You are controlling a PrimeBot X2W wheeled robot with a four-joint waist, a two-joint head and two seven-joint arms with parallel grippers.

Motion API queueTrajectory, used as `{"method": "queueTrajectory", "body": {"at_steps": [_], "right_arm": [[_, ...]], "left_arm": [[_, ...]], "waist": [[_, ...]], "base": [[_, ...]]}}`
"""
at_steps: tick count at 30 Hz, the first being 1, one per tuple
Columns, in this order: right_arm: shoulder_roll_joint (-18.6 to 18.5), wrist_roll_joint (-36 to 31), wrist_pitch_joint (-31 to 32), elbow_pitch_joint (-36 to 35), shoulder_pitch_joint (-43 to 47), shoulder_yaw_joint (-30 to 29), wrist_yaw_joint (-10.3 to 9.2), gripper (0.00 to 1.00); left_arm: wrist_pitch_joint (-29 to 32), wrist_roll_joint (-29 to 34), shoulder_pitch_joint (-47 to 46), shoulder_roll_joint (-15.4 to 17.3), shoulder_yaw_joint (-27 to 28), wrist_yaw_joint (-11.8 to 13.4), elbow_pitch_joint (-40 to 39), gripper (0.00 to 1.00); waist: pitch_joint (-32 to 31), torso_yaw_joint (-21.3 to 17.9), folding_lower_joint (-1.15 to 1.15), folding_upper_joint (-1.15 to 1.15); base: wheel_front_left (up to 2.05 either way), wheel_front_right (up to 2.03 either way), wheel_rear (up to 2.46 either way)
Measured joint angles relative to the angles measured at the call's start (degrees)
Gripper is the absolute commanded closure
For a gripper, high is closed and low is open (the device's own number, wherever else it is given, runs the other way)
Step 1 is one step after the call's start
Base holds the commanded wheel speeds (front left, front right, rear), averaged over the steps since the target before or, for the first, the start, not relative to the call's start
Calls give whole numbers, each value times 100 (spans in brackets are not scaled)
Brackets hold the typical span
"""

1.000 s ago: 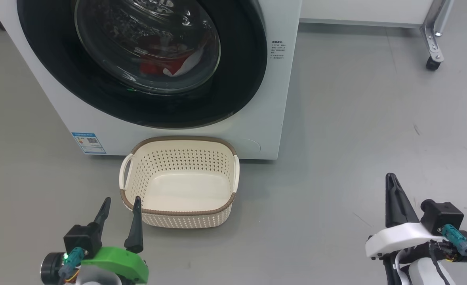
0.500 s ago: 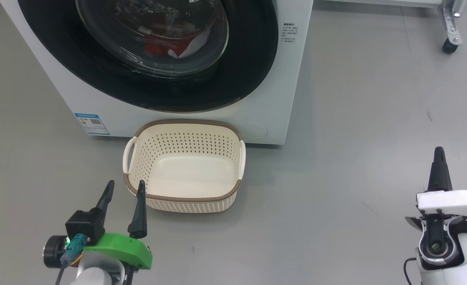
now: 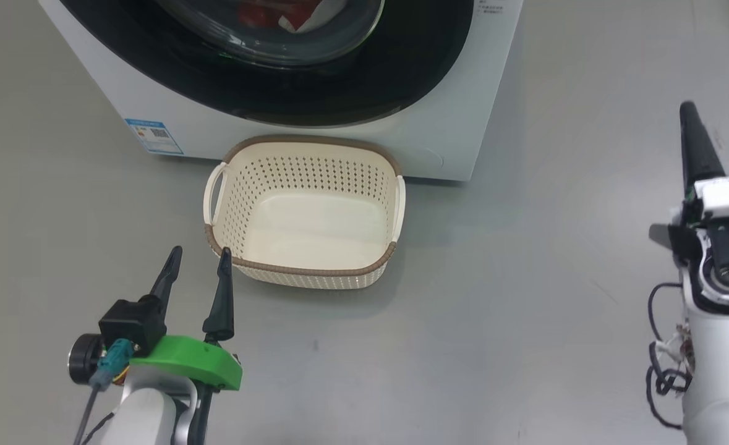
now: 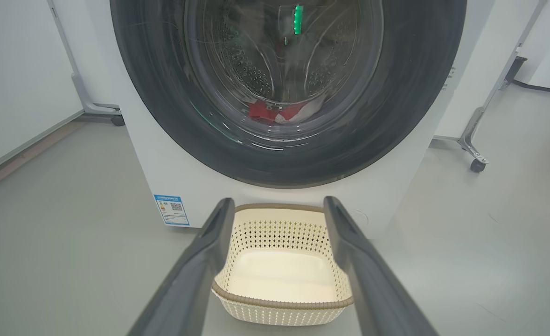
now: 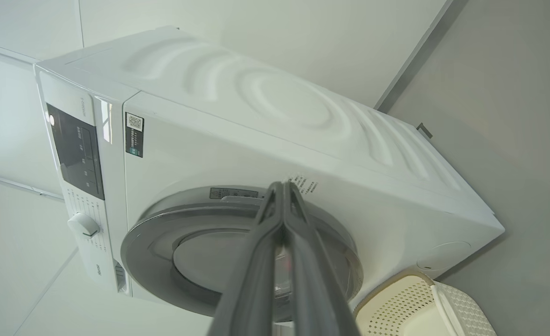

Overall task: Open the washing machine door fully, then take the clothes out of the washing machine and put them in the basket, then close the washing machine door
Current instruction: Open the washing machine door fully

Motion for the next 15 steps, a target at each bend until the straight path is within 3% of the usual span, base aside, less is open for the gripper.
{"method": "queueTrajectory", "body": {"at_steps": [7, 15], "right_arm": [[-542, 22, 460, -210, -923, -147, -410, 100], [-992, 86, 1072, -245, -2043, -52, -690, 100]], "left_arm": [[0, -299, -271, -1, -24, 0, -278, 0], [0, -405, -504, -4, -98, -1, -434, 0]], "waist": [[441, 159, 0, 0], [1000, 360, 0, 0]], "base": [[0, 0, 0], [0, 0, 0]]}}
